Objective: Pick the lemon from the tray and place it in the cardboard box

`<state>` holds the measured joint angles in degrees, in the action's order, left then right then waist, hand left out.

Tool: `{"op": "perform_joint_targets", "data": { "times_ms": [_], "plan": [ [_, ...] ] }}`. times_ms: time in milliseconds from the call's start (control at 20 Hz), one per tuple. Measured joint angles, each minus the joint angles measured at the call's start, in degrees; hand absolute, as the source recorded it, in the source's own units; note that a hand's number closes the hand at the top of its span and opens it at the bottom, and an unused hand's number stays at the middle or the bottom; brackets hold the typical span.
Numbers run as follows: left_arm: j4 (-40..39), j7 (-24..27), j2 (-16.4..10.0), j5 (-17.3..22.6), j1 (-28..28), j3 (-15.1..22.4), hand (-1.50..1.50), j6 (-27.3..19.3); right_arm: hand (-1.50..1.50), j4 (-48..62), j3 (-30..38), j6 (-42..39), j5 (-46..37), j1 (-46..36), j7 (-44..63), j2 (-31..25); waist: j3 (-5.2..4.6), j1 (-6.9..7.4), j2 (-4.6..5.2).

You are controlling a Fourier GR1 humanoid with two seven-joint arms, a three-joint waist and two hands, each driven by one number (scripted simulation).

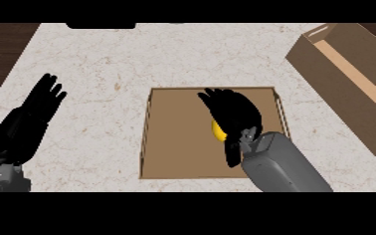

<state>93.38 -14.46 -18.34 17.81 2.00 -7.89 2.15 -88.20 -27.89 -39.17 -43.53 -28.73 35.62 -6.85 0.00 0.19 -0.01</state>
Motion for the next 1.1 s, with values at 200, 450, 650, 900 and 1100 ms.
{"op": "perform_joint_targets", "data": {
  "times_ms": [200,450,650,900,1100],
  "plan": [
    [-0.8,1.2,1.6,-1.6,-0.1,0.1,0.0,0.1,-1.5,2.8,0.0,1.1,-3.4,0.3,-1.1,1.7,0.0,0.01,0.0],
    [0.1,0.3,2.0,-1.8,-0.9,-1.2,0.0,1.1,-1.5,4.1,1.1,0.2,-6.2,0.4,-1.8,3.0,0.0,0.04,-0.01],
    [2.0,-2.0,2.5,-2.1,-0.3,-1.3,0.0,0.8,-1.5,5.1,2.1,-0.5,-7.7,1.1,-3.5,2.8,0.0,0.01,-0.02],
    [1.9,-2.1,3.5,-3.3,-0.1,-1.6,0.0,0.8,-1.5,7.8,1.7,0.9,-10.6,2.9,-6.5,3.0,0.0,0.0,0.0],
    [2.0,-2.1,3.6,-3.4,-0.2,-2.2,0.0,1.8,-1.5,10.5,2.7,1.3,-12.4,2.3,-8.5,3.0,0.01,0.05,0.01]
  ]
}}
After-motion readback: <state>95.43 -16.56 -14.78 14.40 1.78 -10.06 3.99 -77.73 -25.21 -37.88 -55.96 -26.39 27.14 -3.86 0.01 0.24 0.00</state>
